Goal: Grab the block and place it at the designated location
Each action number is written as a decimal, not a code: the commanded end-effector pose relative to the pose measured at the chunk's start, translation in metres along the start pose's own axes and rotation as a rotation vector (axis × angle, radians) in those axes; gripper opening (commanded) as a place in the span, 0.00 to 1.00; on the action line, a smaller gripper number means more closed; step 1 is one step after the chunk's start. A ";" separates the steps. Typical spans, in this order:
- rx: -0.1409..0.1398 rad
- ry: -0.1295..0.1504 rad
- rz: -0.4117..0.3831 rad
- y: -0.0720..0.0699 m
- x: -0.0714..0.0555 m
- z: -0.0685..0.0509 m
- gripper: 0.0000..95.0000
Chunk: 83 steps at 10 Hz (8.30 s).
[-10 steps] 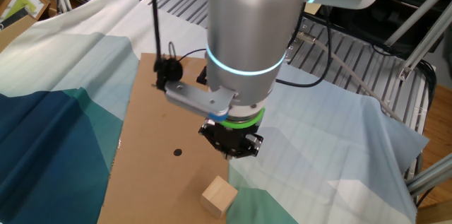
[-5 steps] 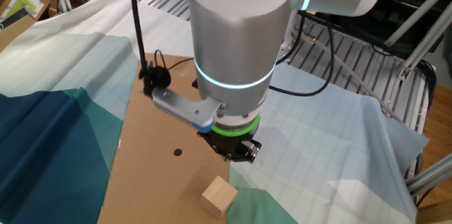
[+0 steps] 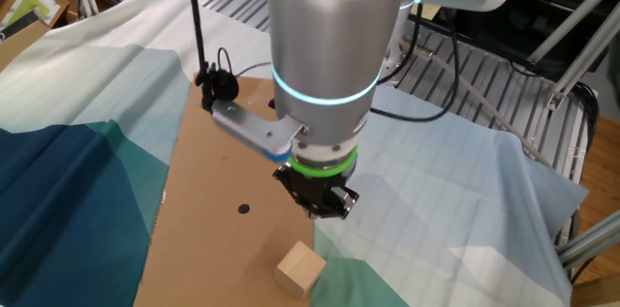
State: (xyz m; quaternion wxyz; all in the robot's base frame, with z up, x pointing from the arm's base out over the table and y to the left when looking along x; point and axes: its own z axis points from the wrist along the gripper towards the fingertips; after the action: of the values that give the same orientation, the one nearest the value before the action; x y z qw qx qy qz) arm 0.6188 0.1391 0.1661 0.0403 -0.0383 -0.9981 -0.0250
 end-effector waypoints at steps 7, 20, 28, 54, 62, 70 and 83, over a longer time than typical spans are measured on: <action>-0.048 0.006 0.046 0.048 -0.027 -0.021 0.00; -0.045 0.002 0.036 0.044 -0.038 -0.013 0.00; -0.052 -0.032 0.026 0.044 -0.038 -0.013 0.00; -0.038 -0.071 0.020 0.030 -0.072 -0.009 0.40; -0.018 -0.099 0.041 0.032 -0.060 0.016 0.80; -0.024 -0.094 0.037 0.027 -0.058 0.042 0.60; -0.036 -0.099 0.039 0.026 -0.039 0.049 0.60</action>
State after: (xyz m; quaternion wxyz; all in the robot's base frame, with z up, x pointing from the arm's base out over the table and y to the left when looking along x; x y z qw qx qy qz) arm 0.6553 0.1643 0.1162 -0.0090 -0.0606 -0.9974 -0.0391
